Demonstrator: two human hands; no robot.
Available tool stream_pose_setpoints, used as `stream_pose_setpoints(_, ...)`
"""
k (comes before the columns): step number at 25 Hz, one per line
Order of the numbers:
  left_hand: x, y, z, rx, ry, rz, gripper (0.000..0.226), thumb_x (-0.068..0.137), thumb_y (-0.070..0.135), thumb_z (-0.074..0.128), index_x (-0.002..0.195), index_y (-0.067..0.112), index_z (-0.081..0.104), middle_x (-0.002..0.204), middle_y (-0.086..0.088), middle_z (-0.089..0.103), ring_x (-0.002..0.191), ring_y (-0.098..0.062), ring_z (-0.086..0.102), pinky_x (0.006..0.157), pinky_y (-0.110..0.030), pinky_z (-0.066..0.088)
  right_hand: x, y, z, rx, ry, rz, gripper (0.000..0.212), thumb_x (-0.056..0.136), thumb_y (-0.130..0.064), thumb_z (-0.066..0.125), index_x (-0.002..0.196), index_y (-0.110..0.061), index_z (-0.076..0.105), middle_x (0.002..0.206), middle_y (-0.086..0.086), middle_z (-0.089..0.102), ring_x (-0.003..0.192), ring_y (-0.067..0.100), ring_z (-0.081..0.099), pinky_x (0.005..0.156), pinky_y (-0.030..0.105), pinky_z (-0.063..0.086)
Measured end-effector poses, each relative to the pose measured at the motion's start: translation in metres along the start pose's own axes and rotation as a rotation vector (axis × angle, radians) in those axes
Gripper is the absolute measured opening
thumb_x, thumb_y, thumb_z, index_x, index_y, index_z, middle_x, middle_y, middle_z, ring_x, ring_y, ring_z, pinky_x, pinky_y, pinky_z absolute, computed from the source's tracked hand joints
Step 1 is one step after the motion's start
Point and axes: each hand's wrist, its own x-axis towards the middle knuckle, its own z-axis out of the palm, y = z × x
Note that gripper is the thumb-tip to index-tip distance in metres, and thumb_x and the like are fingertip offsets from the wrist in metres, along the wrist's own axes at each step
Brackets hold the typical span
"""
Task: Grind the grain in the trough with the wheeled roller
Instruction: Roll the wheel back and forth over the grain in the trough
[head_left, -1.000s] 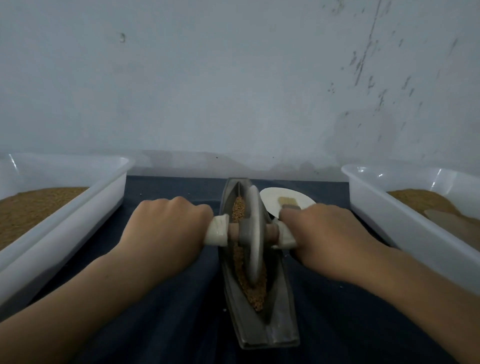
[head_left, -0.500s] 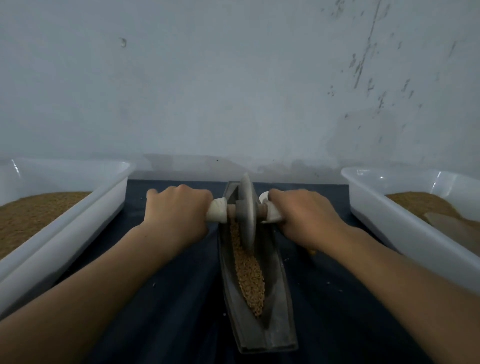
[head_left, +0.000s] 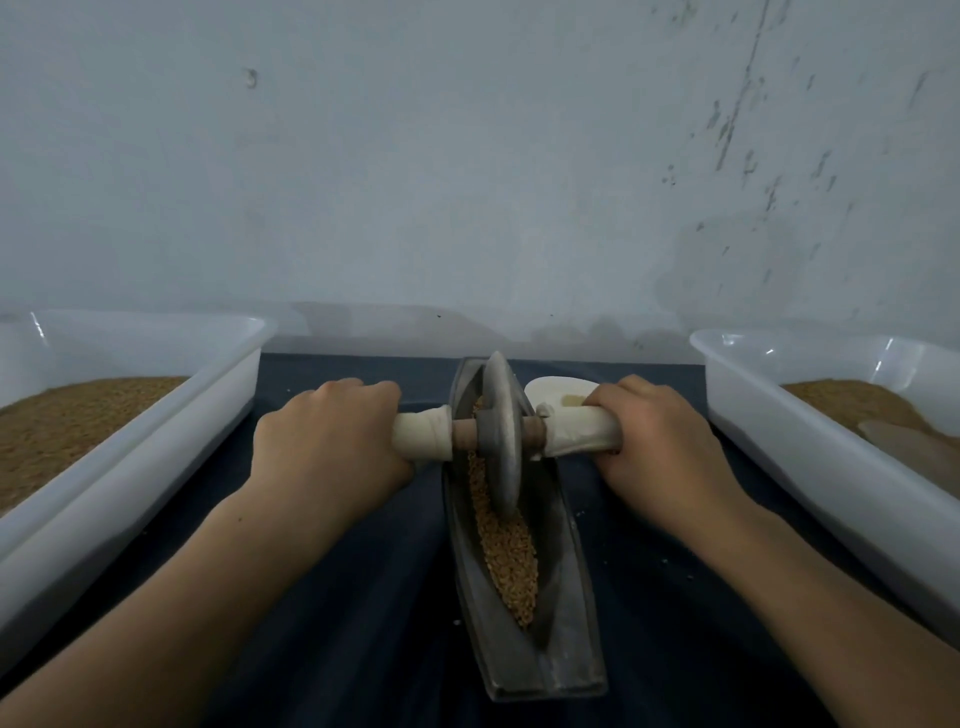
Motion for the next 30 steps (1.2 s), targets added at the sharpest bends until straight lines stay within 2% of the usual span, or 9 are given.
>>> stream_pose_setpoints(3, -0.006, 0.008, 0.006, 0.057, 0.081, 0.073, 0.027, 0.076, 0.046, 0.063, 0.078, 0.030, 0.042, 0.074, 0.011, 0.046, 0.064, -0.013, 0.041, 0.048, -0.027, 0.020, -0.004, -0.002, -0.001, 0.000, 0.038, -0.005, 0.039, 0.077, -0.013, 0.075, 0.113, -0.027, 0.065, 0.105, -0.007, 0.055, 0.095, 0.022, 0.050, 0.068, 0.043, 0.052)
stream_pose_setpoints(8, -0.005, 0.006, 0.007, 0.045, 0.088, 0.074, 0.023, 0.078, 0.043, 0.062, 0.080, 0.031, 0.041, 0.075, 0.011, 0.050, 0.068, -0.013, 0.042, 0.051, -0.029, 0.026, -0.008, -0.006, -0.008, 0.016, 0.022, -0.010, 0.036, 0.080, -0.014, 0.073, 0.113, -0.025, 0.065, 0.103, -0.007, 0.056, 0.095, 0.022, 0.052, 0.071, 0.044, 0.051)
stream_pose_setpoints(10, -0.005, 0.004, 0.007, 0.015, 0.071, 0.085, 0.025, 0.077, 0.044, 0.061, 0.079, 0.031, 0.040, 0.074, 0.012, 0.049, 0.070, -0.012, 0.041, 0.051, -0.028, 0.025, -0.011, -0.007, -0.011, -0.047, 0.025, -0.019, 0.031, 0.080, -0.019, 0.072, 0.110, -0.027, 0.065, 0.098, -0.008, 0.059, 0.091, 0.023, 0.055, 0.082, 0.044, 0.048)
stream_pose_setpoints(13, -0.005, 0.001, 0.005, -0.008, 0.071, 0.111, 0.026, 0.077, 0.043, 0.061, 0.077, 0.031, 0.038, 0.076, 0.012, 0.049, 0.075, -0.012, 0.039, 0.051, -0.028, 0.024, -0.016, -0.010, -0.014, -0.235, 0.042, -0.033, 0.025, 0.080, -0.027, 0.072, 0.103, -0.033, 0.063, 0.091, -0.011, 0.060, 0.092, 0.018, 0.059, 0.107, 0.047, 0.030)
stream_pose_setpoints(15, -0.004, -0.001, 0.002, 0.007, 0.089, 0.117, 0.025, 0.076, 0.043, 0.059, 0.076, 0.029, 0.037, 0.074, 0.012, 0.048, 0.074, -0.013, 0.038, 0.050, -0.028, 0.022, -0.018, -0.014, -0.019, -0.295, 0.033, -0.038, 0.028, 0.078, -0.027, 0.074, 0.102, -0.034, 0.061, 0.091, -0.012, 0.059, 0.095, 0.016, 0.058, 0.110, 0.047, 0.024)
stream_pose_setpoints(19, -0.006, 0.000, -0.005, 0.017, -0.061, 0.123, 0.022, 0.076, 0.043, 0.061, 0.083, 0.029, 0.046, 0.082, 0.012, 0.047, 0.078, -0.013, 0.044, 0.063, -0.032, 0.037, -0.020, -0.028, -0.028, -0.311, -0.096, -0.099, 0.050, 0.075, -0.021, 0.075, 0.114, -0.036, 0.048, 0.098, -0.013, 0.058, 0.098, 0.015, 0.056, 0.102, 0.043, 0.031)
stream_pose_setpoints(22, -0.005, 0.004, -0.011, 0.096, -0.083, 0.233, 0.025, 0.074, 0.054, 0.064, 0.085, 0.036, 0.051, 0.099, 0.010, 0.042, 0.090, -0.014, 0.044, 0.078, -0.036, 0.041, -0.014, -0.036, -0.036, -0.277, -0.259, -0.147, 0.044, 0.076, -0.022, 0.070, 0.104, -0.037, 0.040, 0.085, -0.012, 0.048, 0.082, 0.019, 0.053, 0.067, 0.035, 0.037)
stream_pose_setpoints(26, 0.011, 0.003, -0.010, 0.069, -0.166, 0.268, 0.029, 0.069, 0.059, 0.065, 0.074, 0.034, 0.051, 0.089, 0.013, 0.050, 0.065, -0.005, 0.044, 0.049, -0.024, 0.025, 0.013, -0.029, -0.038, -0.257, -0.514, -0.106, 0.030, 0.076, -0.031, 0.069, 0.093, -0.036, 0.045, 0.080, -0.011, 0.049, 0.072, 0.011, 0.052, 0.058, 0.032, 0.045)
stream_pose_setpoints(30, 0.041, 0.001, 0.009, 0.027, -0.194, 0.234, 0.035, 0.068, 0.058, 0.064, 0.094, 0.040, 0.048, 0.078, 0.012, 0.053, 0.064, -0.010, 0.048, 0.054, -0.029, 0.033, 0.055, -0.021, -0.022, -0.115, -0.627, -0.088, 0.038, 0.072, -0.026, 0.077, 0.098, -0.036, 0.052, 0.091, -0.009, 0.058, 0.076, 0.009, 0.059, 0.058, 0.029, 0.048)
